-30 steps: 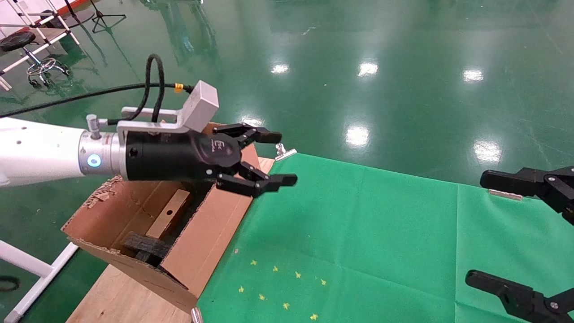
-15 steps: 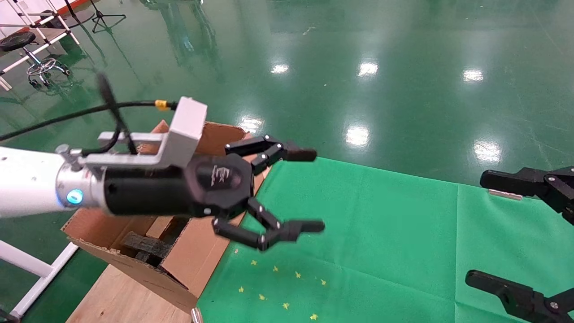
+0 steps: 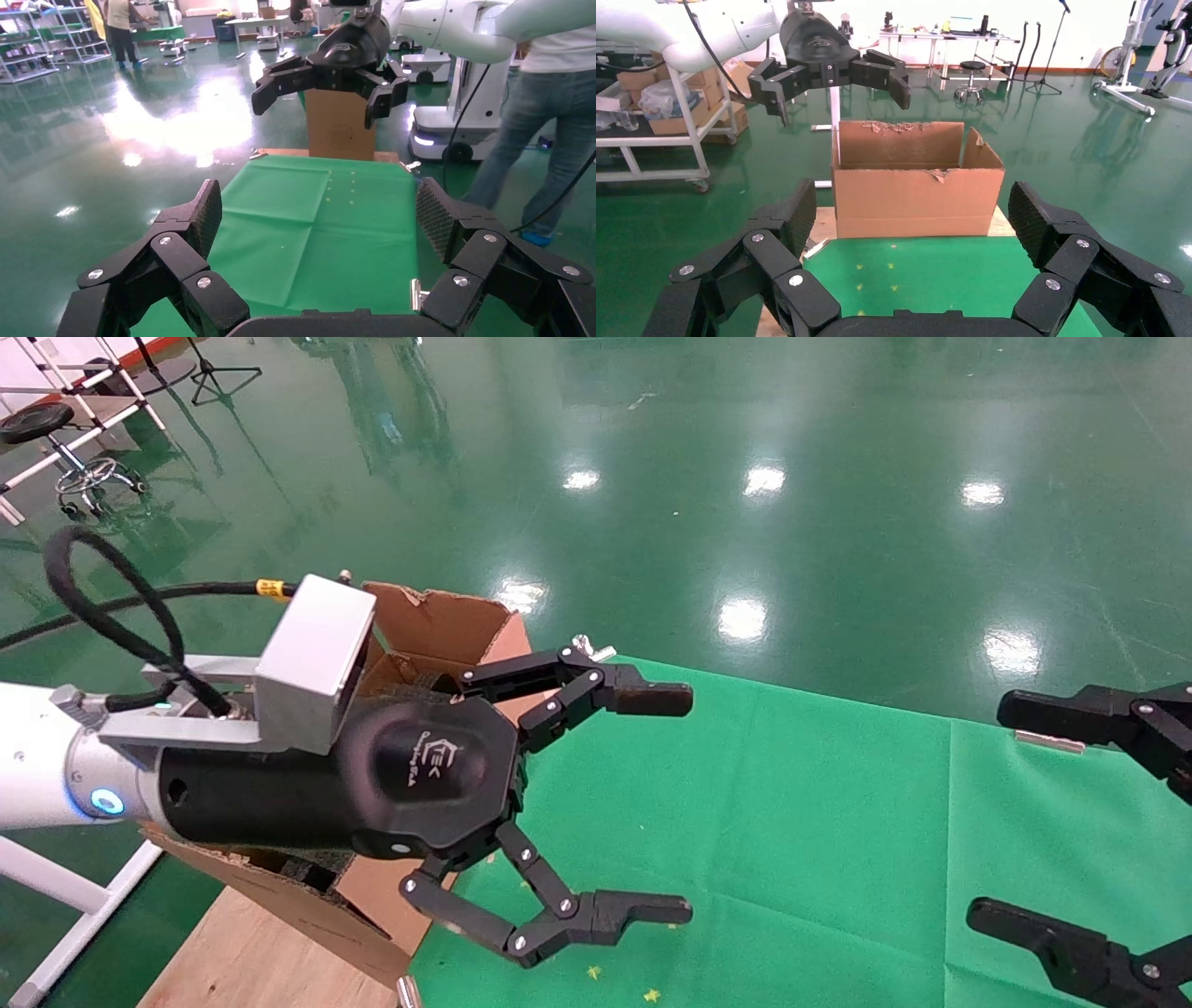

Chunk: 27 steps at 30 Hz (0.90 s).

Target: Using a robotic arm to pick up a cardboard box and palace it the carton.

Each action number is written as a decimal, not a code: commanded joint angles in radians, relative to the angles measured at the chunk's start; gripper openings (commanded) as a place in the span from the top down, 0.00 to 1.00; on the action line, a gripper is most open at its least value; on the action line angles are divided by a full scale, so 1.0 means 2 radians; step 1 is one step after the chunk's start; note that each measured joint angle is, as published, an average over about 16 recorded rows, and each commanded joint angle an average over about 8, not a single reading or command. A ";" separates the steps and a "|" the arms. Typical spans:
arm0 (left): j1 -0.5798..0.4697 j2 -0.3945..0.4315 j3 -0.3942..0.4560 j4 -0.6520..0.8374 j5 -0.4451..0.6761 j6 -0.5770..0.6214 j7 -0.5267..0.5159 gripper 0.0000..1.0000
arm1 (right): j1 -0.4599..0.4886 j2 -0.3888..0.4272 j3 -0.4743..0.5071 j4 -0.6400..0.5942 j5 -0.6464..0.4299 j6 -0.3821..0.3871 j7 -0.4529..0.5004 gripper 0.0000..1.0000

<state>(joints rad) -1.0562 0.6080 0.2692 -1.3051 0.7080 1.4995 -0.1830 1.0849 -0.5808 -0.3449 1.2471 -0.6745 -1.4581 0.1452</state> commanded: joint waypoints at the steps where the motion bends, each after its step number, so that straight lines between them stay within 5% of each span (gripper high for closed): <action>1: 0.000 0.000 0.000 0.000 0.000 0.000 0.000 0.00 | 0.000 0.000 0.000 0.000 0.000 0.000 0.000 0.00; 27: -0.009 0.001 0.005 0.011 0.012 -0.002 -0.003 0.00 | 0.000 0.000 0.000 0.000 0.000 0.000 0.000 0.00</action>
<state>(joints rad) -1.0750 0.6109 0.2799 -1.2828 0.7313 1.4954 -0.1881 1.0849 -0.5808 -0.3449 1.2470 -0.6744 -1.4581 0.1452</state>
